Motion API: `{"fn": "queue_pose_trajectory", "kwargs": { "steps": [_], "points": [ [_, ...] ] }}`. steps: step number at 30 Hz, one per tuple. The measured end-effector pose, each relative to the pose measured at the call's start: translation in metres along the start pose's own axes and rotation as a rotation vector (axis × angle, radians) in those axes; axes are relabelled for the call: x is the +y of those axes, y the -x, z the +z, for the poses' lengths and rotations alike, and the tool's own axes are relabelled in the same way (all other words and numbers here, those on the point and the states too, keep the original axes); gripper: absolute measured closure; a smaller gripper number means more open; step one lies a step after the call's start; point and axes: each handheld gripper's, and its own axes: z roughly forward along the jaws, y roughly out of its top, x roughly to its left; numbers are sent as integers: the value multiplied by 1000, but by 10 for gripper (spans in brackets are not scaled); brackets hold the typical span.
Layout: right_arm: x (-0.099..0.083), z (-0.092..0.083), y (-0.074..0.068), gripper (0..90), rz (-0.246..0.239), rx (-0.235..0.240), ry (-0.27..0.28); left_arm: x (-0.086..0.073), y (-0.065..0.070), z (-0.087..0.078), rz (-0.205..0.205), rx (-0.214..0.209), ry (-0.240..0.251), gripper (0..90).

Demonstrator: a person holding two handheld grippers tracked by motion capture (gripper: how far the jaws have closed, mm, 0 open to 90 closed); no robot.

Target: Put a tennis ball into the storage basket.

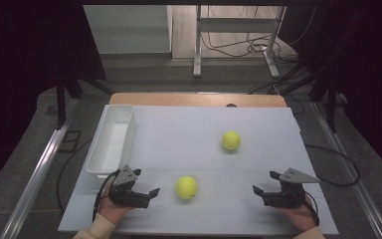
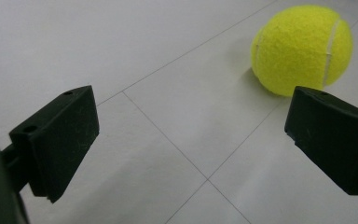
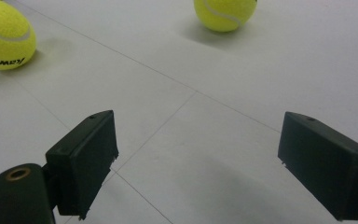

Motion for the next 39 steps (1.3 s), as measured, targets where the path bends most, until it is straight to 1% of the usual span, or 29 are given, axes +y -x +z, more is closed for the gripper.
{"fn": "queue_pose_trajectory", "kwargs": {
  "steps": [6, 10, 24, 28, 33, 39],
  "points": [
    [0, 0, 0, 127, 3, 5, 1, 0, 1, 1, 11, 2, -6, 39],
    [0, 1, 0, 127, 1, 4, -3, 0, 1, 1, 5, 1, -6, 41],
    [0, 0, 0, 135, 3, 3, -3, 2, 3, 2, 3, 0, -7, 41],
    [0, 0, 0, 138, 8, 3, 0, 4, 5, 2, 9, -4, -6, 43],
    [0, 1, -1, 139, 1, -1, -8, 7, 8, 2, 8, -11, -5, 43],
    [1, 0, 0, 144, 0, -9, 3, 13, 11, 1, 12, -20, -13, 43]
  ]
}}
